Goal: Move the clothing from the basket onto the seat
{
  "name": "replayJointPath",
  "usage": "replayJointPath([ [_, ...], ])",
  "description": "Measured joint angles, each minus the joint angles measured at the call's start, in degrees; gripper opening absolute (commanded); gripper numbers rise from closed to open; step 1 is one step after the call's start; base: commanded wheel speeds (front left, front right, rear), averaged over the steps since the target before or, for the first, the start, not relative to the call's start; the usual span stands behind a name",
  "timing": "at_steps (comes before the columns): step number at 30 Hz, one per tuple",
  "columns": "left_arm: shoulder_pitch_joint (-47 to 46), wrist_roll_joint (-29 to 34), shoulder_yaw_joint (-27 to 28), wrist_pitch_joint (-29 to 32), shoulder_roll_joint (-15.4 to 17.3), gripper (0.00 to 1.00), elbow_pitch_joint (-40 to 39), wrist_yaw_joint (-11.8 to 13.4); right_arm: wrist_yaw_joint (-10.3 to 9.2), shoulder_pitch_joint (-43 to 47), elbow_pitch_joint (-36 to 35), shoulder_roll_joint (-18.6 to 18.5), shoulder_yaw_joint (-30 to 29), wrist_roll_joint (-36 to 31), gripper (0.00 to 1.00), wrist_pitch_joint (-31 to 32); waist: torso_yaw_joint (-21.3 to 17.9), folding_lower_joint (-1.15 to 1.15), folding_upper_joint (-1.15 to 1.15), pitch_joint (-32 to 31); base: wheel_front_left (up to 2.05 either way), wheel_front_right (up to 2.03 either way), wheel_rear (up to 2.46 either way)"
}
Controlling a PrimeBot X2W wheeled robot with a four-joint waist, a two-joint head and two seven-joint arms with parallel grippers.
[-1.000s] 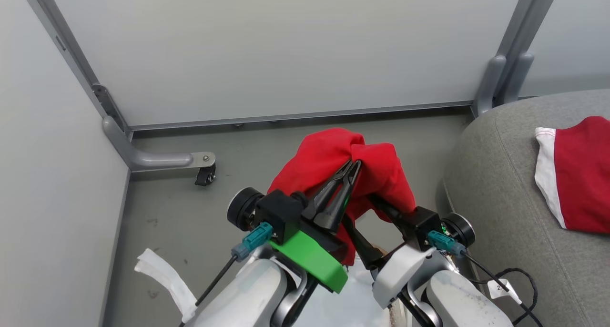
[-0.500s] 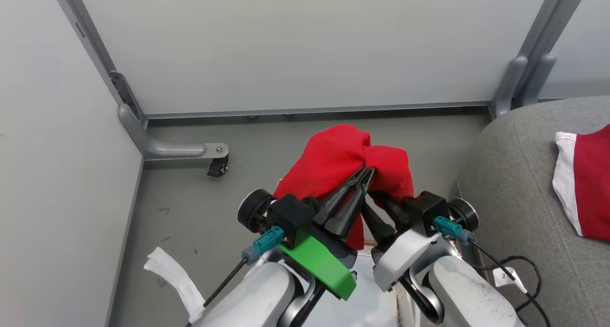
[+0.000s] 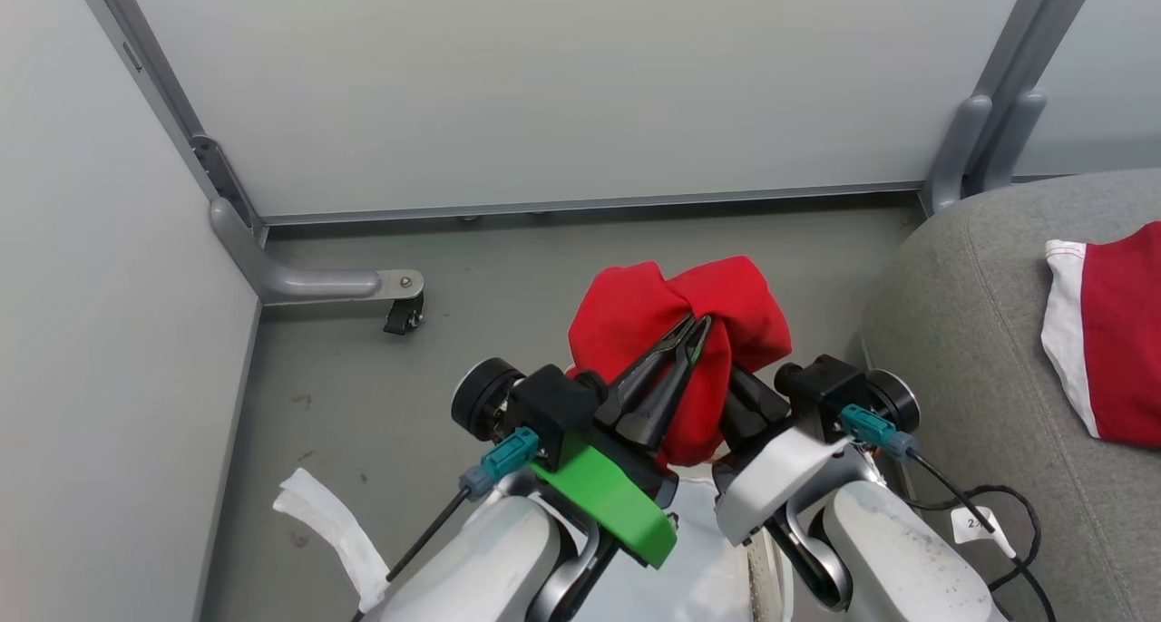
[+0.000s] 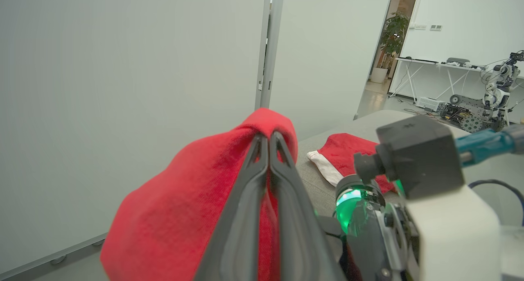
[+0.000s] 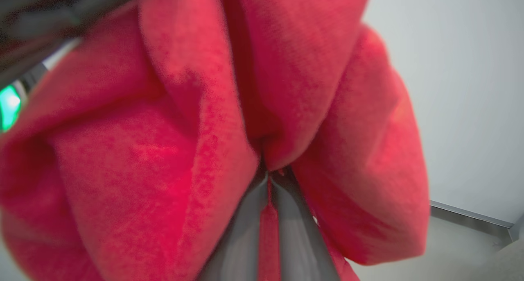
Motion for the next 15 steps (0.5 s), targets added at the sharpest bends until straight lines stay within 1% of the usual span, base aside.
replayJointPath([
  [10, -0.12, 0.26, -0.21, 0.00, 0.00, 0.00, -0.04, -0.19, 0.00, 0.70, -1.60, -0.01, 0.43, 0.78, 0.00, 0.01, -0.69, 0.00, 0.00, 0.34, 0.00, 0.00, 0.00],
  [11, -0.16, 0.26, -0.41, 0.00, 0.00, 0.16, 0.01, -0.24, 0.00, 0.72, -2.09, 0.00, 0.44, 0.96, 0.00, 0.01, -0.73, 0.00, 0.00, 0.39, 0.00, 0.00, 0.00],
  [12, -0.18, 0.26, -0.52, -0.01, 0.00, 0.48, 0.07, -0.25, 0.00, 0.77, -2.60, 0.00, 0.41, 1.11, 0.00, 0.01, -0.75, 0.00, 0.00, 0.43, 0.00, 0.00, 0.00],
  [13, -0.19, 0.26, -0.55, -0.04, -0.01, 0.87, 0.07, -0.26, 0.00, 0.86, -2.97, 0.00, 0.37, 1.13, 0.00, 0.01, -0.76, 0.00, 0.00, 0.45, 0.00, 0.00, 0.00],
  [14, -0.21, 0.26, -0.54, -0.08, -0.01, 1.00, 0.08, -0.26, 0.00, 0.99, -3.28, 0.00, 0.31, 1.20, 0.00, 0.01, -0.77, 0.00, 0.00, 0.48, 0.00, 0.00, 0.00],
  [15, -0.24, 0.26, -0.45, -0.08, -0.01, 1.00, 0.07, -0.25, 0.00, 1.17, -3.58, 0.00, 0.23, 1.20, 0.00, 0.01, -0.77, 0.00, 0.00, 0.51, 0.00, 0.00, 0.00],
])
